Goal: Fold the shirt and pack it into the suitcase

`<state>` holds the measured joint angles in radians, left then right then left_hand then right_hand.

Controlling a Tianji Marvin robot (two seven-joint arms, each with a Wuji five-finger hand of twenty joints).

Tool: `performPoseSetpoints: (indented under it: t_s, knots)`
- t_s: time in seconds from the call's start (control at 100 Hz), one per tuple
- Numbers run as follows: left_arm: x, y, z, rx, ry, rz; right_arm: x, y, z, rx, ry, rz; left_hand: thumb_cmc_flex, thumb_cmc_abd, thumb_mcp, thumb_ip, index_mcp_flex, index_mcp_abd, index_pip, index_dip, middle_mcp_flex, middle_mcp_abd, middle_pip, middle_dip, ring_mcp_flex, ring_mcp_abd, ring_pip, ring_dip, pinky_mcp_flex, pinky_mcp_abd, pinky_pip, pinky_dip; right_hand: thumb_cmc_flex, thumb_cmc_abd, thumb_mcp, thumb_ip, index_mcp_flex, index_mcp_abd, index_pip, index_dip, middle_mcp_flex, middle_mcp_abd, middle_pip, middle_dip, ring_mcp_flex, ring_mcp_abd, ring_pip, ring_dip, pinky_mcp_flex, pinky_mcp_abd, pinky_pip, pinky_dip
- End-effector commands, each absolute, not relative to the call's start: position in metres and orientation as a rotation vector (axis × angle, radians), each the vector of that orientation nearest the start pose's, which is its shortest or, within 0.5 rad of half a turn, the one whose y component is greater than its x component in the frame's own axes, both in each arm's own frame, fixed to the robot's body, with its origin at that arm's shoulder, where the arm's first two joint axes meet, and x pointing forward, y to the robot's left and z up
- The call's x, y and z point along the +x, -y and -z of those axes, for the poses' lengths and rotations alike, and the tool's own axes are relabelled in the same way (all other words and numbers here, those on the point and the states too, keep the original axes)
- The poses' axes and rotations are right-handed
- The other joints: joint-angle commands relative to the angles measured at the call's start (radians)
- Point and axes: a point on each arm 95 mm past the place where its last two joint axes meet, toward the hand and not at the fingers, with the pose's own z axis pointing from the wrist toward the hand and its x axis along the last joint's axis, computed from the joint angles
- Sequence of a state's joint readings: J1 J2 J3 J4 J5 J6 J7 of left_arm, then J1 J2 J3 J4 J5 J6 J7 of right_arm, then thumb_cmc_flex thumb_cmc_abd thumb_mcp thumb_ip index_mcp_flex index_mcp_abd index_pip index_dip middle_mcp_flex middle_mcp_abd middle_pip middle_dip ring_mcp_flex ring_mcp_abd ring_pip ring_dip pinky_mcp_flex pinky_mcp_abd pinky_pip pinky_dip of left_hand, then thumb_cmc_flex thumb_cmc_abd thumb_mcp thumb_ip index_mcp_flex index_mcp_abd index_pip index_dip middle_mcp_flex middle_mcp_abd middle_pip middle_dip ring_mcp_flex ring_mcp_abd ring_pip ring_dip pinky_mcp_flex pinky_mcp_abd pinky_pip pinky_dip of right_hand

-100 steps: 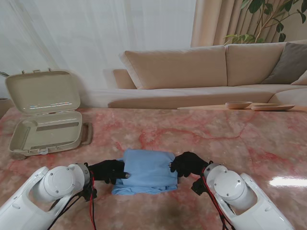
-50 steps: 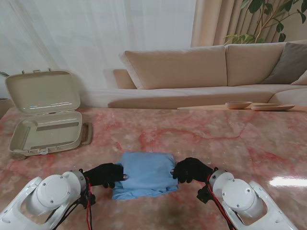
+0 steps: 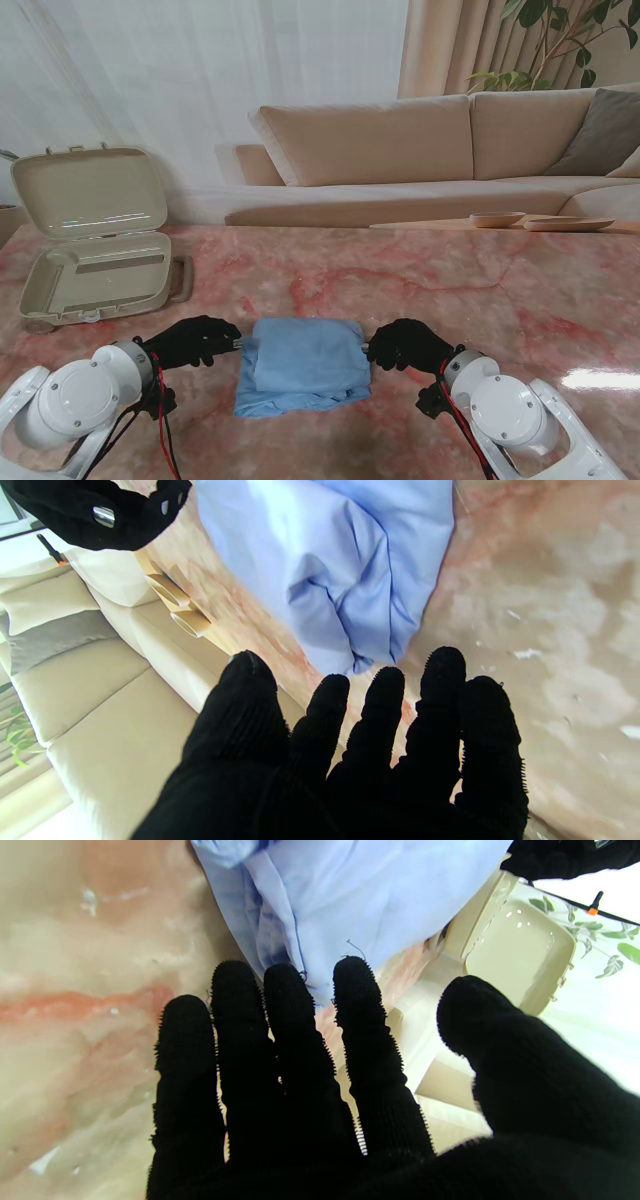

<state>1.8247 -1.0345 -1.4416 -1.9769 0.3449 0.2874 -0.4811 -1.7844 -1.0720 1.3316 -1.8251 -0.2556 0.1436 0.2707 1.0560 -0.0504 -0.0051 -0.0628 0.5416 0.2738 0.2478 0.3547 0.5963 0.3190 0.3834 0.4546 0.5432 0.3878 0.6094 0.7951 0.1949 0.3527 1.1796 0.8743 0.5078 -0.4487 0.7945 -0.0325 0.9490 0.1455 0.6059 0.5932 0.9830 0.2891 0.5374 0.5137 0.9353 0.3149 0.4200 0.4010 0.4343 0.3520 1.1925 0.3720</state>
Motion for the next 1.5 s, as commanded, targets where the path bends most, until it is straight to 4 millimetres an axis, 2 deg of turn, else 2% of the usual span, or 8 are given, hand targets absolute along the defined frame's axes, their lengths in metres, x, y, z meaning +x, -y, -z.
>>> performPoseSetpoints:
  t_s: [0.0,0.23,0.43,0.68,0.85,0.88,0.98,1.49]
  knots:
    - [0.33,-0.024,0.29,-2.134,-1.393,1.528,0.338,-0.003,0.328,-2.293,1.352,1.854,-0.014,0.05,-0.035,0.013,0.027,-0.031,0.015,0.012,0.027,0.007,0.004,0.005,0.026,0.035,-0.006,-0.007,0.007,0.027,0.013,-0.005,-0.031,-0.012,0.009,0.014,0.015,-0.021,0.009,0.013,0.02,-0.012,0.001,0.007,0.028,-0.018,0.013,0.021,-0.001,0.001,0.033,0.011]
    - [0.333,-0.04,0.278,-2.034,-1.31,1.527,0.343,-0.024,0.311,-2.228,1.284,2.059,-0.012,0.038,-0.034,0.013,0.025,-0.04,0.019,0.015,0.026,-0.001,0.001,0.005,0.02,0.025,-0.018,-0.013,0.002,0.024,0.001,-0.01,-0.026,-0.018,0.007,0.014,-0.01,-0.02,-0.002,0.009,-0.02,-0.017,-0.02,0.001,-0.021,-0.034,-0.023,0.011,-0.037,-0.022,-0.003,0.004]
    - [0.337,-0.061,0.273,-1.869,-1.309,1.504,0.349,-0.04,0.311,-2.184,1.278,2.076,-0.013,0.016,-0.033,0.014,0.02,-0.065,0.03,0.018,0.009,-0.025,-0.019,-0.005,-0.023,0.01,-0.079,-0.045,-0.047,0.029,-0.084,-0.056,-0.021,-0.012,-0.001,0.016,-0.017,-0.014,-0.009,0.012,-0.028,-0.015,-0.029,0.001,-0.033,-0.033,-0.043,0.007,-0.05,-0.023,-0.026,0.007]
    - [0.333,-0.098,0.271,-1.661,-1.344,1.39,0.355,-0.041,0.319,-2.221,1.242,2.029,-0.041,-0.003,-0.031,0.012,-0.017,-0.077,0.013,0.009,-0.054,-0.052,-0.073,-0.033,-0.138,-0.028,-0.237,-0.162,-0.135,-0.029,-0.26,-0.192,-0.014,-0.02,0.002,0.017,-0.006,-0.005,-0.009,0.015,-0.023,-0.008,-0.033,0.003,-0.039,-0.029,-0.053,0.007,-0.058,-0.032,-0.04,0.014]
    - [0.332,-0.118,0.275,-1.592,-1.317,1.321,0.36,-0.04,0.321,-2.248,1.228,2.023,-0.037,-0.024,-0.028,0.014,-0.073,-0.053,-0.023,-0.007,-0.152,-0.048,-0.111,-0.068,-0.24,-0.043,-0.306,-0.247,-0.181,-0.11,-0.348,-0.338,-0.02,-0.038,0.024,0.012,-0.003,-0.008,-0.009,0.012,-0.023,-0.016,-0.048,-0.007,-0.044,-0.05,-0.075,-0.013,-0.054,-0.08,-0.051,0.005]
    - [0.332,-0.122,0.276,-1.574,-1.316,1.308,0.361,-0.04,0.322,-2.253,1.224,2.023,-0.037,-0.028,-0.028,0.014,-0.093,-0.048,-0.034,-0.013,-0.182,-0.048,-0.116,-0.084,-0.273,-0.049,-0.315,-0.281,-0.2,-0.13,-0.354,-0.402,-0.022,-0.042,0.029,0.011,-0.003,-0.009,-0.009,0.012,-0.023,-0.018,-0.048,-0.008,-0.044,-0.053,-0.076,-0.015,-0.061,-0.086,-0.055,0.002]
    - [0.333,-0.132,0.282,-1.515,-1.314,1.268,0.363,-0.041,0.324,-2.269,1.215,2.021,-0.027,-0.047,-0.024,0.017,-0.15,-0.038,-0.064,-0.027,-0.248,-0.047,-0.129,-0.101,-0.34,-0.063,-0.345,-0.317,-0.235,-0.161,-0.399,-0.453,-0.028,-0.052,0.047,0.006,-0.003,-0.012,-0.007,0.01,-0.026,-0.025,-0.048,-0.011,-0.046,-0.063,-0.077,-0.021,-0.068,-0.102,-0.056,-0.004]
    - [0.353,-0.168,0.31,-1.428,-1.32,1.151,0.37,-0.046,0.331,-2.292,1.236,1.961,0.066,-0.123,0.001,0.026,-0.288,-0.021,-0.089,-0.064,-0.368,-0.075,-0.068,-0.115,-0.431,-0.107,-0.312,-0.369,-0.254,-0.214,-0.437,-0.499,-0.029,-0.047,0.056,-0.005,-0.019,-0.021,0.007,0.0,-0.045,-0.036,-0.04,-0.015,-0.067,-0.079,-0.078,-0.031,-0.078,-0.122,-0.065,-0.019]
